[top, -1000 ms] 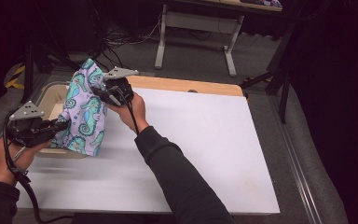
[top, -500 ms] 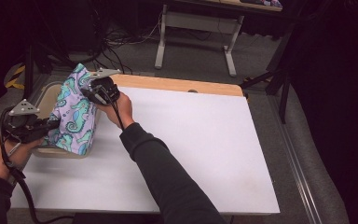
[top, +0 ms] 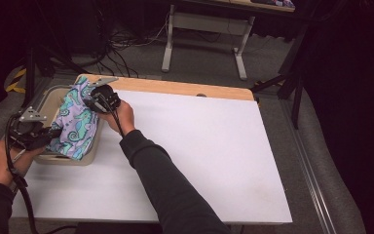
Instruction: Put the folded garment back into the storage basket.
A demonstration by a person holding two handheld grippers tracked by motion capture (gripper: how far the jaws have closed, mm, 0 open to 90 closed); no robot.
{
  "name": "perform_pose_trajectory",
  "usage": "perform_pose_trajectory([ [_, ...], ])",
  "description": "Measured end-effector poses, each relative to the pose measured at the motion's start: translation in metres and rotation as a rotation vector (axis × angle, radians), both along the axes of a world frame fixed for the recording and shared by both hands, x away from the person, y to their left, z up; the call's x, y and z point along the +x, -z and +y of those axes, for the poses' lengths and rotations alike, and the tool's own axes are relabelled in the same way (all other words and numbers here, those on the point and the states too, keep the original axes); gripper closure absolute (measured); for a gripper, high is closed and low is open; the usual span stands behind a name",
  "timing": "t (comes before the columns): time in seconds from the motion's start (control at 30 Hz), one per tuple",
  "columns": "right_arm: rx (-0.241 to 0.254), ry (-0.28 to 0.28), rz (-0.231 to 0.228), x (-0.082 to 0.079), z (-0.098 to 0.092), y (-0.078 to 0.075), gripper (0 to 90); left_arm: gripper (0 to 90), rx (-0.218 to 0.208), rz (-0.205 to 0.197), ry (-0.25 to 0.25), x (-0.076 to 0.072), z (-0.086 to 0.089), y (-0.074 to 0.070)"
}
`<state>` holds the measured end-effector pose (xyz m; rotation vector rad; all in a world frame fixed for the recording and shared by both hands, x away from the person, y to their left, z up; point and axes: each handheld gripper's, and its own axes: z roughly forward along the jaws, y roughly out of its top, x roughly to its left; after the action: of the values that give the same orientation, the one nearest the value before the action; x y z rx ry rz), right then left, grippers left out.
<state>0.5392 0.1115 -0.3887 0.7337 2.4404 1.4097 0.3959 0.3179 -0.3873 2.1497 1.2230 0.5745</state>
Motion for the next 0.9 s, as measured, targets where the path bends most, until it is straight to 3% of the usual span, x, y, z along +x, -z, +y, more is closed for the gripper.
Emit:
perform_pose_trajectory([
  [0.2, -0.009, -0.006, 0.016, -0.002, 0.002, 0.003, 74.4, 78.3, 0.002, 0.02, -0.007, -0.004, 0.003, 0.005],
  [0.47, -0.01, 0.02, 0.032, -0.002, -0.008, 0.003, 53.6, 78.3, 0.015, 0.026, -0.011, -0.006, 0.004, 0.011],
  [0.57, -0.021, 0.018, 0.006, -0.007, -0.019, -0.001, 48.2, 78.2, -0.007, 0.03, -0.016, -0.007, 0.006, 0.012],
  [0.77, 0.017, 0.046, -0.017, -0.009, -0.043, -0.014, 43.8, 77.3, 0.022, 0.035, -0.027, -0.009, 0.004, 0.011],
  [0.9, 0.033, 0.059, -0.051, -0.017, -0.066, -0.023, 43.4, 67.8, 0.043, 0.019, -0.053, -0.01, 0.002, 0.01],
])
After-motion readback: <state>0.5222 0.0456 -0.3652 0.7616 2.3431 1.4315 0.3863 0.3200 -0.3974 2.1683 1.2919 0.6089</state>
